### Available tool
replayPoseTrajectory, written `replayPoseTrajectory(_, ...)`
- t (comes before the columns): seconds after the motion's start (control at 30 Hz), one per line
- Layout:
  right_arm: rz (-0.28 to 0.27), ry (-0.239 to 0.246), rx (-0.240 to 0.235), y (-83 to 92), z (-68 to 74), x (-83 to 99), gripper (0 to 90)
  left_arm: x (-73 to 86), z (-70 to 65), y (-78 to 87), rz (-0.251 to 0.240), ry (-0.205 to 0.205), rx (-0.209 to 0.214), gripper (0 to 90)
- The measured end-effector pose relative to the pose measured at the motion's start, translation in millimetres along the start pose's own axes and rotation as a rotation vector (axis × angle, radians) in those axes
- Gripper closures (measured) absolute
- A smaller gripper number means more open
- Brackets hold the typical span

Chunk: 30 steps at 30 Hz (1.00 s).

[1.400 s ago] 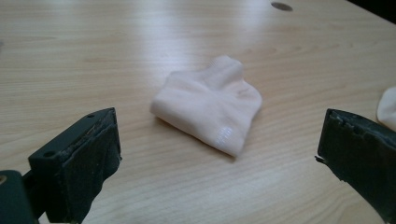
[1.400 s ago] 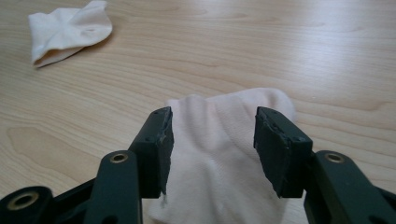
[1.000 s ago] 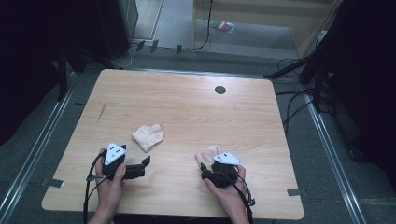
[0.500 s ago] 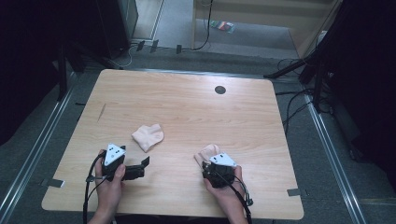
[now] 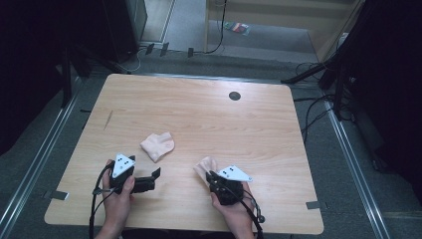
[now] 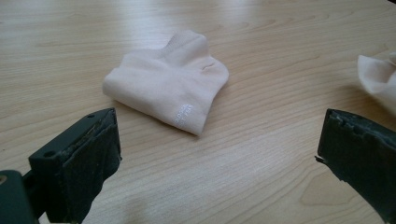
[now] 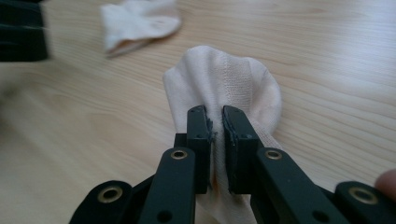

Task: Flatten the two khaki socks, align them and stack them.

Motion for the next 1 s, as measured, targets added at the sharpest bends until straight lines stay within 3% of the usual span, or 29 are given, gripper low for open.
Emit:
replayPoseTrajectory(0.03, -0.01, -0.004, -0.053, 2.0, 9.0, -2.9, 82.9, 0.5, -1.3, 0.3, 0.001, 0.0, 0.004, 0.0)
replayPoseTrajectory(0.07, -0.01, -0.004, -0.053, 2.0, 9.0, -2.9, 82.9, 0.5, -1.3, 0.3, 0.001, 0.0, 0.004, 0.0)
replayPoseTrajectory(0.1, -0.017, -0.005, -0.097, 2.8, 17.6, -5.4, 82.8, 0.8, -2.8, 0.6, 0.003, -0.003, 0.009, 0.0)
replayPoseTrajectory(0.13, -0.017, -0.005, -0.097, 2.8, 17.6, -5.4, 82.8, 0.8, -2.8, 0.6, 0.003, -0.003, 0.009, 0.0)
replayPoseTrajectory(0.23, -0.027, 0.013, -0.16, 2.5, 34.7, -6.1, 82.6, 1.8, -5.5, -0.2, 0.006, -0.009, 0.021, 0.0)
replayPoseTrajectory(0.33, -0.029, 0.024, -0.171, 1.5, 42.2, -4.5, 82.2, 2.8, -6.9, -1.7, 0.011, -0.009, 0.027, 0.0)
replayPoseTrajectory(0.43, -0.009, 0.095, -0.149, -8.4, 54.0, 1.5, 78.5, 4.0, -8.1, -3.4, 0.017, -0.013, 0.033, 0.0)
replayPoseTrajectory(0.47, -0.009, 0.095, -0.149, -8.4, 54.0, 1.5, 78.5, 4.2, -8.4, -3.9, 0.019, -0.014, 0.033, 0.0)
replayPoseTrajectory(0.57, 0.03, 0.113, -0.179, -19.5, 58.4, 6.3, 61.6, 4.1, -7.8, -3.8, 0.017, -0.01, 0.034, 0.0)
replayPoseTrajectory(0.63, 0.024, 0.106, -0.209, -18.2, 58.2, 5.7, 52.0, 3.4, -5.2, -2.6, 0.013, -0.005, 0.029, 0.0)
replayPoseTrajectory(0.7, 0.013, 0.104, -0.209, -16.2, 57.0, 4.5, 52.3, 2.5, -1.5, -1.2, 0.01, 0.008, 0.023, 0.0)
replayPoseTrajectory(0.73, -0.002, 0.101, -0.201, -12.7, 53.8, 2.3, 55.8, 1.9, 0.5, -0.7, 0.006, 0.013, 0.019, 0.0)
replayPoseTrajectory(0.77, -0.012, 0.079, -0.185, -8.8, 46.6, -0.9, 66.3, 1.4, 2.6, 0.2, 0.007, 0.015, 0.016, 0.0)
replayPoseTrajectory(0.87, -0.015, 0.074, -0.17, -9.1, 40.6, -3.4, 73.9, 0.8, 6.6, 1.4, 0.004, 0.027, 0.007, 0.1)
replayPoseTrajectory(0.9, 0.01, 0.106, -0.144, -12.2, 38.1, -3.9, 75.7, 0.6, 7.6, 1.7, 0.001, 0.032, 0.003, 0.1)
replayPoseTrajectory(0.93, 0.01, 0.106, -0.144, -12.2, 38.1, -3.9, 75.7, 0.6, 7.6, 1.7, 0.001, 0.032, 0.003, 0.0)
replayPoseTrajectory(1.0, 0.032, 0.107, -0.089, -15.5, 34.1, -2.5, 73.0, 0.8, 7.7, 1.9, 0.002, 0.031, 0.004, 0.0)
Point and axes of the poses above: each handheld gripper's, and its own axes: y roughly backward along the jaws, x roughly out of its underside, z roughly to its left, the point moved 2 cm from there along -y, roughly forward along the jaws, and after that the axes turned 3 degrees about y, right-handed, at the moved point
